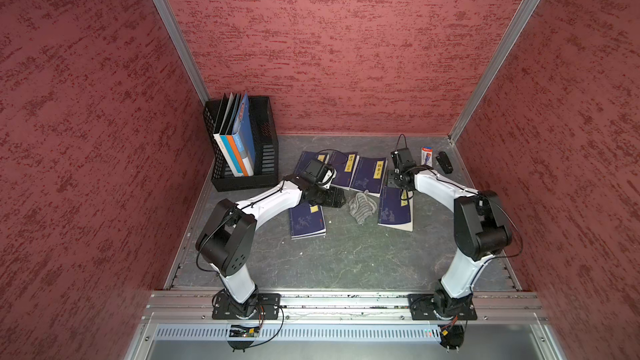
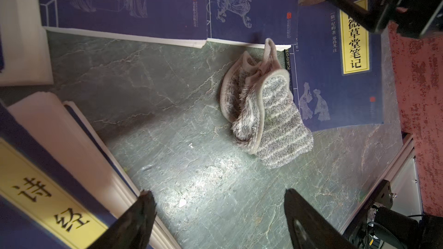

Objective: Wipe the cover of the book
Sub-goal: Move the book to the center of the board.

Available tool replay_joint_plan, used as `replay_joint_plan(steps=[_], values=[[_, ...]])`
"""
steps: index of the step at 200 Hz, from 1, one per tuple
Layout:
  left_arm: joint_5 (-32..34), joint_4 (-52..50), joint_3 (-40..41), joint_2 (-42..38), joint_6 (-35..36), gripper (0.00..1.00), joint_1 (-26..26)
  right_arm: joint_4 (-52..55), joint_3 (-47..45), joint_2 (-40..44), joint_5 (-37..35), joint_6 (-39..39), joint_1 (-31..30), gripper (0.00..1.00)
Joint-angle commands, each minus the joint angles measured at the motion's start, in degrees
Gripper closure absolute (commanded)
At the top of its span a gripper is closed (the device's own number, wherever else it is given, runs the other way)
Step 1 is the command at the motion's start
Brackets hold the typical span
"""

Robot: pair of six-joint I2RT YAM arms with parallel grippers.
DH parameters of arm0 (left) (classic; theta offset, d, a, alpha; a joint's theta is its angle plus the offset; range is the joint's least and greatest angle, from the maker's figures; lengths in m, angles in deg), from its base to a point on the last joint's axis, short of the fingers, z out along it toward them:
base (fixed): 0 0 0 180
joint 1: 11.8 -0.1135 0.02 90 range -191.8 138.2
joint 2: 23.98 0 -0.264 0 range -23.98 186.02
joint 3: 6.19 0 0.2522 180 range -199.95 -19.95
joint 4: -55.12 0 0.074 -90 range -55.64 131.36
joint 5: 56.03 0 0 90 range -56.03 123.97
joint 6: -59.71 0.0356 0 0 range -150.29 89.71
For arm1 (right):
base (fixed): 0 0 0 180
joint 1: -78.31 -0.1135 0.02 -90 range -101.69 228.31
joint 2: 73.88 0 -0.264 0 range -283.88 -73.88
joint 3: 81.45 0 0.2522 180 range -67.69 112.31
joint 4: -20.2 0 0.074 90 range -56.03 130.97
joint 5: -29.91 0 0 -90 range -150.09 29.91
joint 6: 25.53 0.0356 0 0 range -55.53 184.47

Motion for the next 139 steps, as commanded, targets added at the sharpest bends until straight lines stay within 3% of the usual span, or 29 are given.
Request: replay_joint_plan(steps=[1, 41, 85, 139], values=[[1.68, -0.41, 0.11, -1.56, -0.28, 0.14, 0.34, -0.45, 0.69, -1.51, 1.24, -1.57, 0.76, 0.29], [3.27, -1.4, 1.67, -4.01, 0.09, 0.15, 0.15, -0.94, -0.19, 2.24, -2.55, -0.49, 1.56, 0.29], [3.82, -1.91, 2.42, -5.09, -0.02, 0.15, 0.04, 0.95, 4.92, -0.1, -4.35, -1.39, 1.81, 0.29], [4.98, -2.35, 3.73, -7.05, 0.08, 0.14, 0.03, -2.49, 4.3, -2.97, 3.93, -0.52, 1.86, 0.3]])
